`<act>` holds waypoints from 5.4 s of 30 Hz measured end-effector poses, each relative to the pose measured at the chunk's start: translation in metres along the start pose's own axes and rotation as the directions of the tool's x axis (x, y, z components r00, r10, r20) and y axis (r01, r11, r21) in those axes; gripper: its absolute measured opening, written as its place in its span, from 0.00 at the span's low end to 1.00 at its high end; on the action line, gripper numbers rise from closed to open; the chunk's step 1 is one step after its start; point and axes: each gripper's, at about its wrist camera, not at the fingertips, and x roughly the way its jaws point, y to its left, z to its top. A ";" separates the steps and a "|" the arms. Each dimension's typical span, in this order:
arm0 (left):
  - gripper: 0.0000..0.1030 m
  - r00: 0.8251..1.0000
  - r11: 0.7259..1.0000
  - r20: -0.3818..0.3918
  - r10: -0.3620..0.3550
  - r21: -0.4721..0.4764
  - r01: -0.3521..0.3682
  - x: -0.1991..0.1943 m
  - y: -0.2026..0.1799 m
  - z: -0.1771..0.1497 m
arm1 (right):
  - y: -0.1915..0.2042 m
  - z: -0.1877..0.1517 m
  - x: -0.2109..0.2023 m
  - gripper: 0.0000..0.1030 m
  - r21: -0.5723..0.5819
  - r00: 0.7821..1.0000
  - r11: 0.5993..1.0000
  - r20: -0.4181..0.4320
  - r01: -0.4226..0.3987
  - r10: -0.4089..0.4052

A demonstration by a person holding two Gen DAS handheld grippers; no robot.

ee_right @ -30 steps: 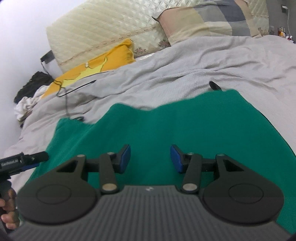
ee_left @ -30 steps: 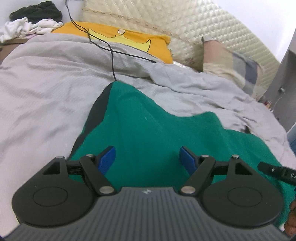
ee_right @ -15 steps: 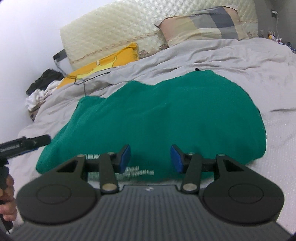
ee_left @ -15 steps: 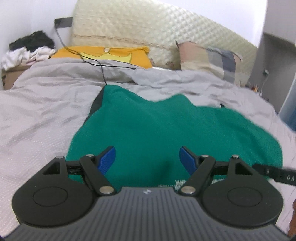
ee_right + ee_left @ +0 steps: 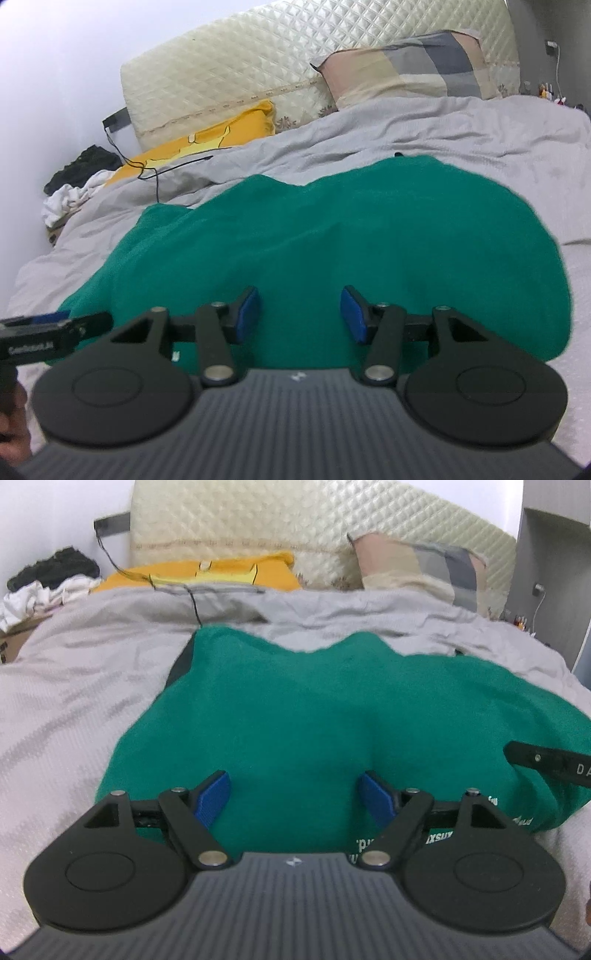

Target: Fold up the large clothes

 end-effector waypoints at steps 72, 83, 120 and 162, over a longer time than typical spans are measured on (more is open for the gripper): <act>0.22 0.951 0.582 0.210 -0.227 -0.753 0.305 -0.093 0.114 -0.034 | -0.084 -0.022 -0.081 0.22 0.720 0.985 0.673 0.094 -0.168 0.145; 0.22 0.949 0.605 0.204 -0.240 -0.733 0.310 -0.212 0.110 -0.084 | -0.061 -0.052 -0.184 0.23 0.698 0.981 0.689 0.116 -0.193 0.156; 0.64 0.923 0.721 0.278 -0.267 -0.578 0.382 -0.157 0.090 0.011 | -0.055 0.031 -0.145 0.62 0.680 0.984 0.712 0.125 -0.176 0.123; 0.67 0.988 0.963 0.152 0.010 -0.266 0.031 -0.078 0.058 0.002 | 0.019 0.014 -0.068 0.61 -0.048 0.994 0.995 0.060 0.092 -0.089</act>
